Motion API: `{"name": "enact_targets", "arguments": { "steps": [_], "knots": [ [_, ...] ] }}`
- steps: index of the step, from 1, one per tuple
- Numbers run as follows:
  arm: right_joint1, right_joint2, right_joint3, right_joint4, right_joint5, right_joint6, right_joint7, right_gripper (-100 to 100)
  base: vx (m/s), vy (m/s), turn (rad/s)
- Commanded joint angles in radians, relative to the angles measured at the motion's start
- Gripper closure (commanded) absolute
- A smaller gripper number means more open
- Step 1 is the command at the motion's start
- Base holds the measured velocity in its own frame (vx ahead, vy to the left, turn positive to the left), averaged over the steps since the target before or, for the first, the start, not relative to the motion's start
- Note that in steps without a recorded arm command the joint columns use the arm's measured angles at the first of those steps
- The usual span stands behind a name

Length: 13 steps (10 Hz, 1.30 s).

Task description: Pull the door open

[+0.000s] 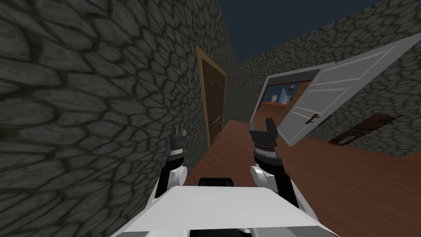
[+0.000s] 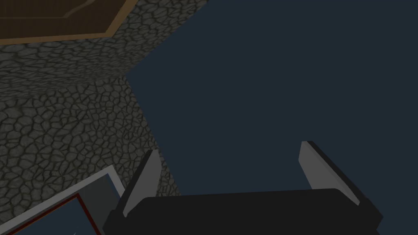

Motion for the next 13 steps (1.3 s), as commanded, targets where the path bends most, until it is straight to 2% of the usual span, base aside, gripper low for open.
{"name": "enact_targets", "arguments": {
  "steps": [1,3,13],
  "knots": [
    [-0.014,-0.008,0.001,0.033,-0.002,-0.003,-0.002,-100,0.037,-0.024,0.139],
    [-0.03,-0.016,0.001,0.07,-0.005,-0.005,-0.004,-100,0.054,-0.045,0.152],
    [-0.172,-0.078,0.006,0.391,-0.027,-0.03,-0.026,-100,0.067,-0.079,0.186]
  ]
}}
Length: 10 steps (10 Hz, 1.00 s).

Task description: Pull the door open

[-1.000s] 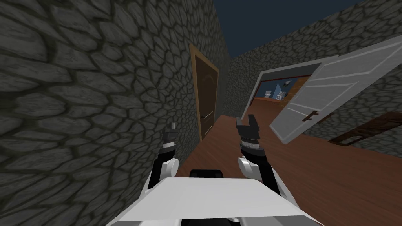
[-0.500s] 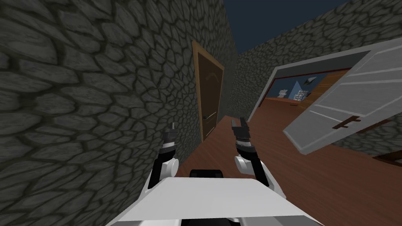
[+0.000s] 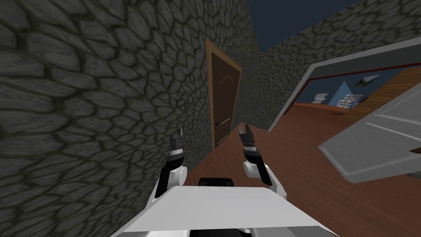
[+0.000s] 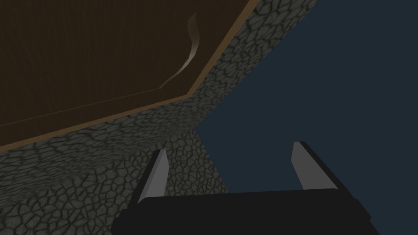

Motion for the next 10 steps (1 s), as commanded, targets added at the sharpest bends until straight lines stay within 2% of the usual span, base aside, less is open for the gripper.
{"name": "enact_targets", "arguments": {
  "steps": [1,4,5,6,7,8,9,10],
  "knots": [
    [-0.009,-0.003,0.002,0.032,-0.001,-0.001,-0.001,-100,0.045,-0.067,0.063],
    [-0.061,-0.023,0.004,0.142,-0.009,-0.011,-0.009,-100,0.048,-0.081,0.165],
    [-0.061,-0.023,0.004,0.156,-0.009,-0.011,-0.009,-100,0.045,-0.078,0.092],
    [-0.079,-0.03,0.005,0.189,-0.012,-0.014,-0.012,-100,0.043,-0.073,0.144],
    [-0.079,-0.03,0.005,0.198,-0.012,-0.014,-0.012,-100,0.03,-0.058,0.063],
    [-0.098,-0.037,0.005,0.236,-0.015,-0.017,-0.015,-100,0.026,-0.05,0.162],
    [-0.098,-0.037,0.005,0.242,-0.015,-0.017,-0.015,-100,0.026,-0.046,0.065],
    [-0.117,-0.044,0.006,0.284,-0.018,-0.021,-0.017,-100,0.037,-0.067,0.111]
  ]
}}
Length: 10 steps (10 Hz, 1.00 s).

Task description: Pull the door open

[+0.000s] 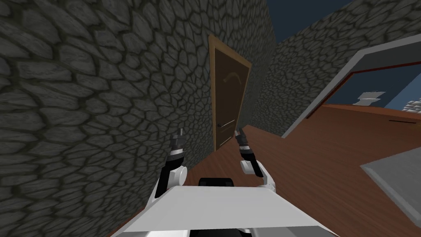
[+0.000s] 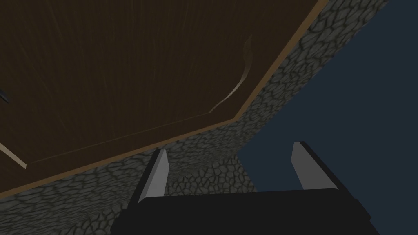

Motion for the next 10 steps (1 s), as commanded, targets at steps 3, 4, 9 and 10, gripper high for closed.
{"name": "enact_targets", "arguments": {
  "steps": [3,4,9,10],
  "knots": [
    [-0.031,-0.011,0.0,0.081,-0.005,-0.013,-0.005,-100,0.031,-0.056,0.09],
    [-0.05,-0.018,0.0,0.118,-0.008,-0.017,-0.008,-100,0.032,-0.07,0.149],
    [-0.109,-0.039,0.002,0.249,-0.017,-0.027,-0.017,-100,0.028,-0.071,0.121],
    [-0.109,-0.039,0.002,0.264,-0.017,-0.027,-0.017,-100,0.024,-0.085,0.079]
  ]
}}
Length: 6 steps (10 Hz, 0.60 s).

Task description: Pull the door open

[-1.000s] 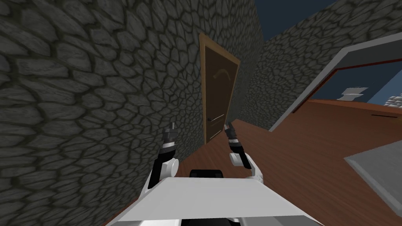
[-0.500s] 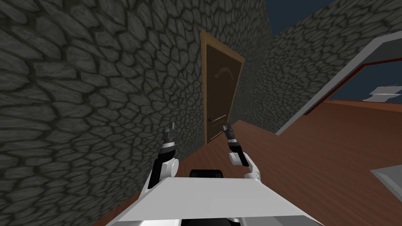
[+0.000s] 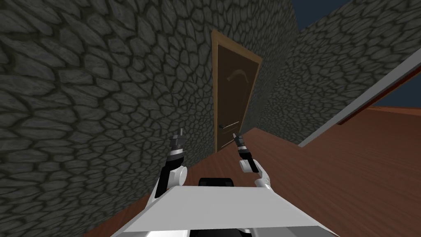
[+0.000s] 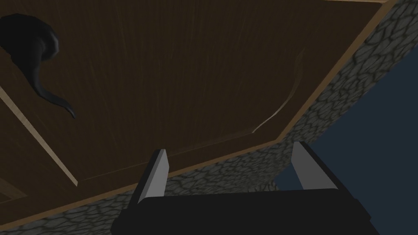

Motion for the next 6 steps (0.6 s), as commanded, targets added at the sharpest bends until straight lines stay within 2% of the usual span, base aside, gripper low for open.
{"name": "enact_targets", "arguments": {
  "steps": [1,2,3,4,5,6],
  "knots": [
    [-0.026,-0.004,0.002,0.05,-0.002,-0.003,0.0,-100,0.02,-0.074,0.133],
    [-0.026,-0.004,0.002,0.061,-0.002,-0.003,0.0,-100,0.02,-0.064,0.078],
    [-0.045,-0.011,0.003,0.098,-0.006,-0.006,-0.003,-100,0.024,-0.064,0.122],
    [-0.045,-0.011,0.003,0.107,-0.006,-0.006,-0.003,-100,0.021,-0.054,0.076],
    [-0.065,-0.018,0.003,0.139,-0.009,-0.01,-0.006,-100,0.019,-0.066,0.16],
    [-0.065,-0.018,0.003,0.153,-0.009,-0.01,-0.006,-100,0.015,-0.061,0.066]
  ]
}}
